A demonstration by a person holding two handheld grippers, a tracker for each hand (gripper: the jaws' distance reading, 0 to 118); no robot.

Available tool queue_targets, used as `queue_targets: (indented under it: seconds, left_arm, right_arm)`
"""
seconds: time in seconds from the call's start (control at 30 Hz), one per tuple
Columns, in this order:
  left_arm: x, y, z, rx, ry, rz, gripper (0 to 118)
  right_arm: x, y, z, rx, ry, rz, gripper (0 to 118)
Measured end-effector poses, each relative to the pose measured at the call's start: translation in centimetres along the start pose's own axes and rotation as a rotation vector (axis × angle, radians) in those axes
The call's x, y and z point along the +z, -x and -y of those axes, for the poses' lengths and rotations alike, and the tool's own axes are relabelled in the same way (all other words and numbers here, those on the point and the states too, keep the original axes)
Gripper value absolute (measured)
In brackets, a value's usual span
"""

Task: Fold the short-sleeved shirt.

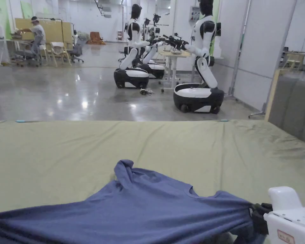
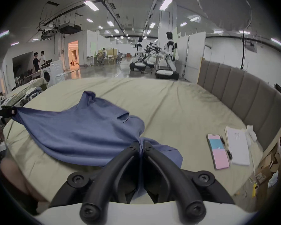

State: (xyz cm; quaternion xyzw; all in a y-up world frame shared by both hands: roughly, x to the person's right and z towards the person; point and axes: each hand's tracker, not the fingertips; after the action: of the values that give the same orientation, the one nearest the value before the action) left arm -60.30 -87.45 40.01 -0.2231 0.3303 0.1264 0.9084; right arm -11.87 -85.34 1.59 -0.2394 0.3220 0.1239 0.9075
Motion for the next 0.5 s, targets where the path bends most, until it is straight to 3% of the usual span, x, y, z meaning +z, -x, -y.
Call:
queue_targets:
  seconds: [0.17, 0.4, 0.43, 0.47, 0.5]
  left_arm:
    - [3.6, 0.2, 4.4, -0.027, 0.081, 0.007, 4]
    - [3.8, 0.1, 7.7, -0.016, 0.162, -0.006, 6]
    - [3.8, 0.3, 7.9, -0.001, 0.179, 0.008, 13]
    - [4.1, 0.2, 8.0, 0.002, 0.181, 0.008, 32]
    - [4.7, 0.2, 7.9, 0.004, 0.175, 0.006, 76]
  right_arm:
    - [2.7, -0.6, 5.1, 0.064, 0.071, -0.011, 5]
    - [1.8, -1.7, 8.9, 0.006, 0.142, -0.013, 5]
    - [1.8, -1.8, 9.2, -0.016, 0.14, -0.023, 5]
    - [1.9, -1.9, 9.2, -0.035, 0.144, -0.031, 11]
    - [2.2, -2.0, 9.1, -0.057, 0.148, -0.009, 48]
